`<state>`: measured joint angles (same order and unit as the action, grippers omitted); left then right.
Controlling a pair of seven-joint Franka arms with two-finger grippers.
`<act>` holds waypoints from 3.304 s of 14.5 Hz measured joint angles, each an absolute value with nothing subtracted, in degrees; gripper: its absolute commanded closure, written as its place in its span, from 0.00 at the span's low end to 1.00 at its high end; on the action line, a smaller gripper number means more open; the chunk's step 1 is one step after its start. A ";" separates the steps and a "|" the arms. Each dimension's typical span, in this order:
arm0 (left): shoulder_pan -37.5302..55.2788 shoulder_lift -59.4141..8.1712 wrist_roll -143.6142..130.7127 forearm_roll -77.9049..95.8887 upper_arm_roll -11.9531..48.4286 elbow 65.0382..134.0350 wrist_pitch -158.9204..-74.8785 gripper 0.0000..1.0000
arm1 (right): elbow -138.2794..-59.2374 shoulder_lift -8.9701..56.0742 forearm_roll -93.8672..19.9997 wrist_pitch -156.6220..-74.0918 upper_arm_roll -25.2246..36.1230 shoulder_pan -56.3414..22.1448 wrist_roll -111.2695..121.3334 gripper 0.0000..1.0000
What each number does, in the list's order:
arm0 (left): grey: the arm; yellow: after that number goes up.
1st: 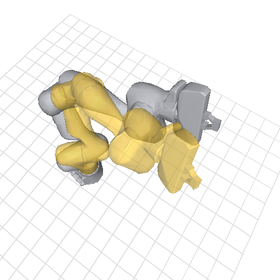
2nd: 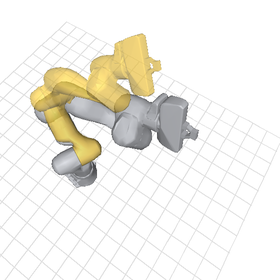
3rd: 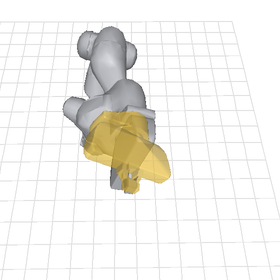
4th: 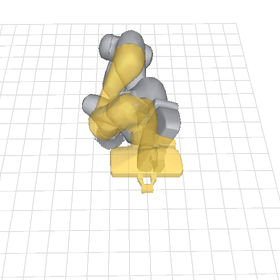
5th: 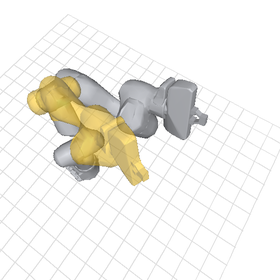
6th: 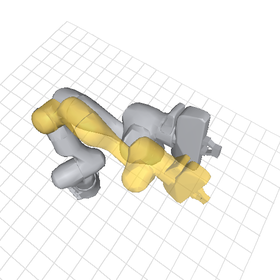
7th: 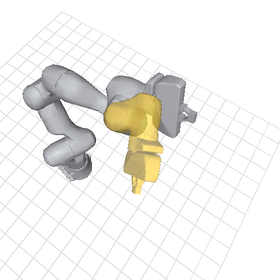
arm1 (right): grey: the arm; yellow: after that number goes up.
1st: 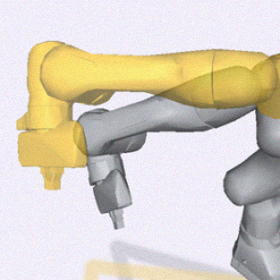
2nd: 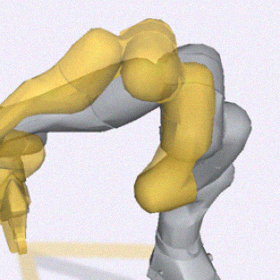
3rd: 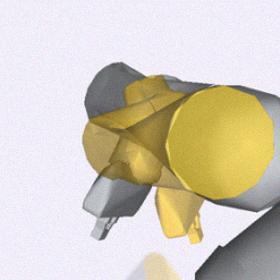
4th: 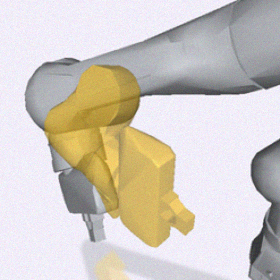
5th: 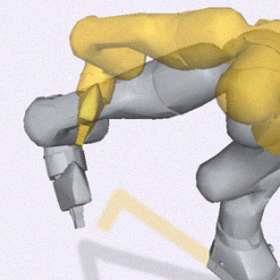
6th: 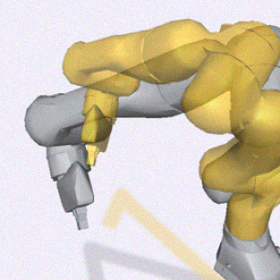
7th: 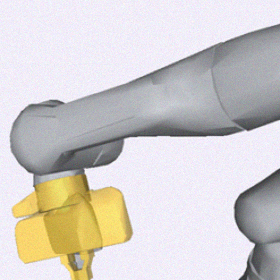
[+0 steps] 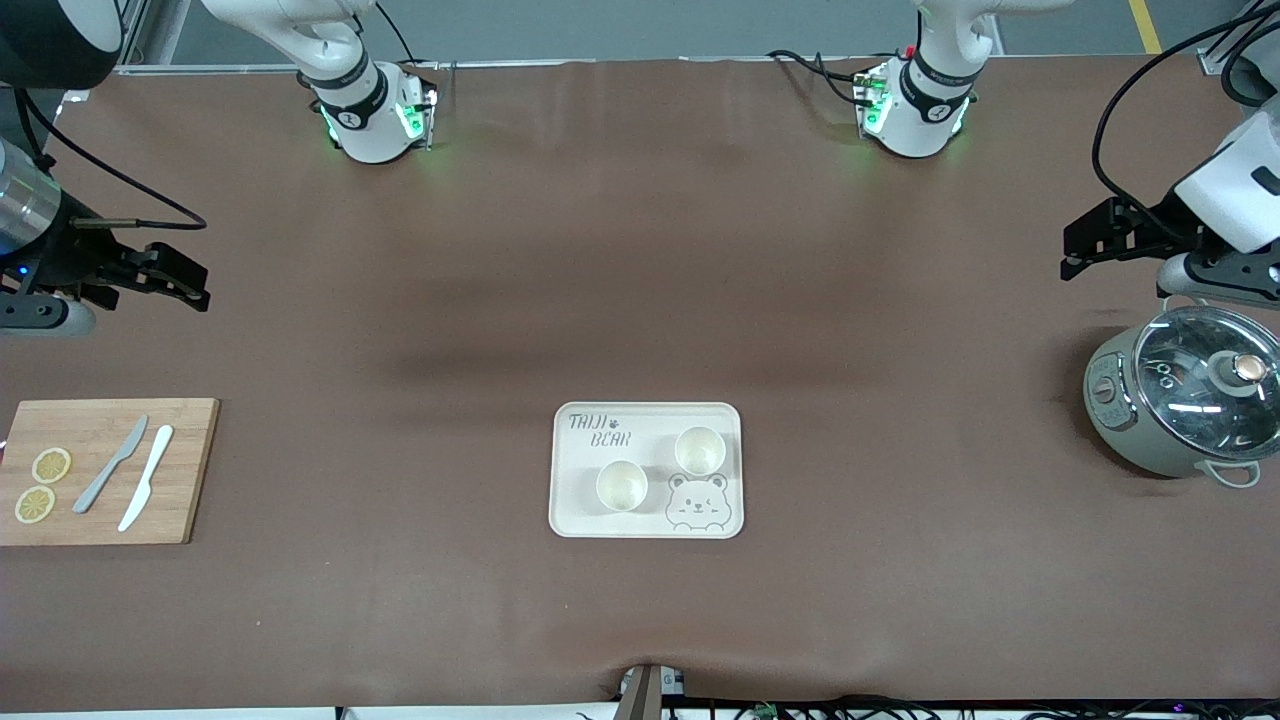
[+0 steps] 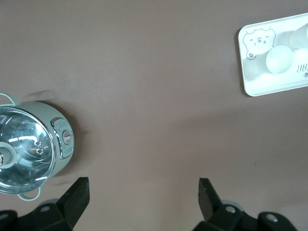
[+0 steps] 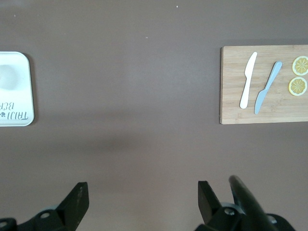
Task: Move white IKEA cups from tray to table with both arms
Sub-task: 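Move the left gripper over the white cups on the tray, then lower the left gripper and grasp a white cup by its rim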
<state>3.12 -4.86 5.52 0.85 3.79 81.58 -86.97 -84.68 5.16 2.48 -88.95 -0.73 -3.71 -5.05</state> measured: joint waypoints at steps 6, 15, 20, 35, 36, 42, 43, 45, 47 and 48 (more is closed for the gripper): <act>4.94 -6.60 3.06 1.24 4.32 81.76 -87.82 0.00 | -84.65 5.17 1.98 -89.03 -1.17 -3.83 -5.13 0.00; 17.69 -23.95 -17.39 1.56 4.58 77.23 -104.77 0.00 | -83.78 5.04 -0.68 -84.48 -1.66 -5.62 -0.94 0.00; 21.50 -32.42 -19.32 1.56 4.44 73.71 -109.09 0.00 | -82.78 5.18 0.31 -81.35 -1.42 -7.56 -0.34 0.00; 27.50 -45.22 -23.57 0.16 4.35 73.58 -124.99 0.00 | -82.89 12.11 4.50 -83.13 -0.71 -4.65 -0.76 0.00; 27.70 -45.59 -23.57 0.16 4.35 73.60 -125.53 0.00 | -82.73 12.11 4.50 -83.13 -0.81 -5.12 -0.98 0.00; 28.60 -48.56 -25.05 -0.97 4.34 73.86 -130.88 0.00 | -81.90 12.09 4.50 -81.07 -0.90 -5.67 -1.04 0.00; 28.74 -48.81 -25.84 -1.39 4.34 74.02 -131.63 0.00 | -81.30 12.06 4.50 -81.07 -0.91 -5.71 -1.01 0.00; 28.88 -49.05 -26.21 -1.58 4.34 74.26 -132.49 0.00 | -79.87 11.93 4.50 -80.32 -0.94 -5.84 -0.33 0.00; 28.88 -49.26 -26.23 -1.59 4.26 74.44 -132.96 0.00 | -79.06 11.71 4.60 -79.58 -0.93 -5.91 2.27 0.00; 28.88 -49.39 -26.23 -1.78 4.21 74.49 -133.10 0.00 | -78.65 11.63 4.67 -79.57 -0.91 -5.91 4.14 0.00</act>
